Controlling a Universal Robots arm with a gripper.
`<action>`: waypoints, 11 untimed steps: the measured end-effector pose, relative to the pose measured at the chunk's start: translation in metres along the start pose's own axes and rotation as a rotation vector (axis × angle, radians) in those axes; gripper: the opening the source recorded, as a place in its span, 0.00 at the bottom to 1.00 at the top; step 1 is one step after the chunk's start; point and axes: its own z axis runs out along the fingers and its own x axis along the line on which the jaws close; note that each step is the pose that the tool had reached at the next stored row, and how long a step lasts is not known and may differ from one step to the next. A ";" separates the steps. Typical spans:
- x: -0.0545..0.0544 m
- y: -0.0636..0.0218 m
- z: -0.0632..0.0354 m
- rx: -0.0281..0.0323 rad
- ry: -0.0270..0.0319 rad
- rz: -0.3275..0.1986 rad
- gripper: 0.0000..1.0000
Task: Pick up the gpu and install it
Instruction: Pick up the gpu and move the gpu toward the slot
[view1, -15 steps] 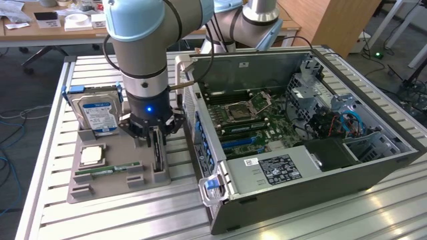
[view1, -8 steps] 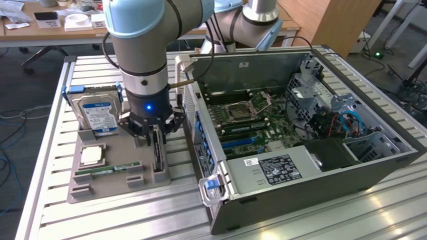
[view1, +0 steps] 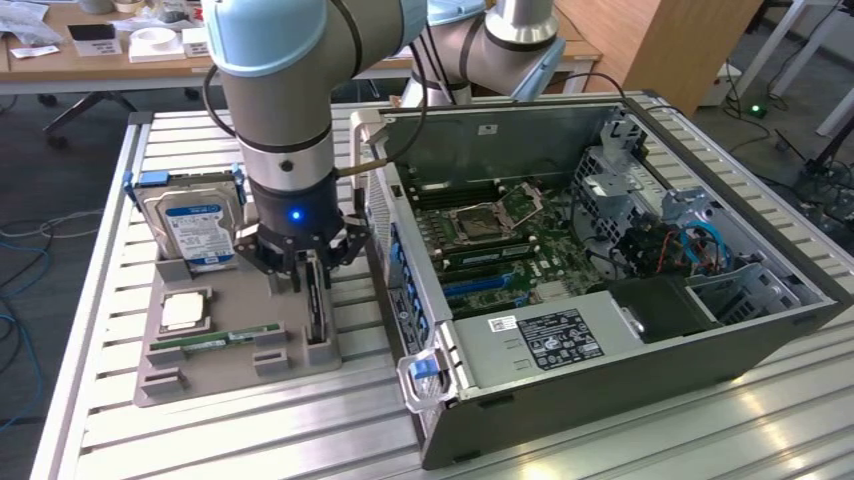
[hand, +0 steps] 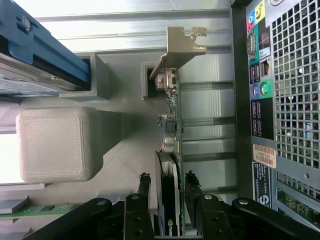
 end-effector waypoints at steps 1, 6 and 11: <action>0.000 -0.0001 0.0000 0.0003 0.0000 0.000 0.42; 0.000 -0.0003 0.0010 0.0009 0.0000 0.001 0.42; 0.000 -0.0003 0.0010 0.0011 -0.0001 0.001 0.42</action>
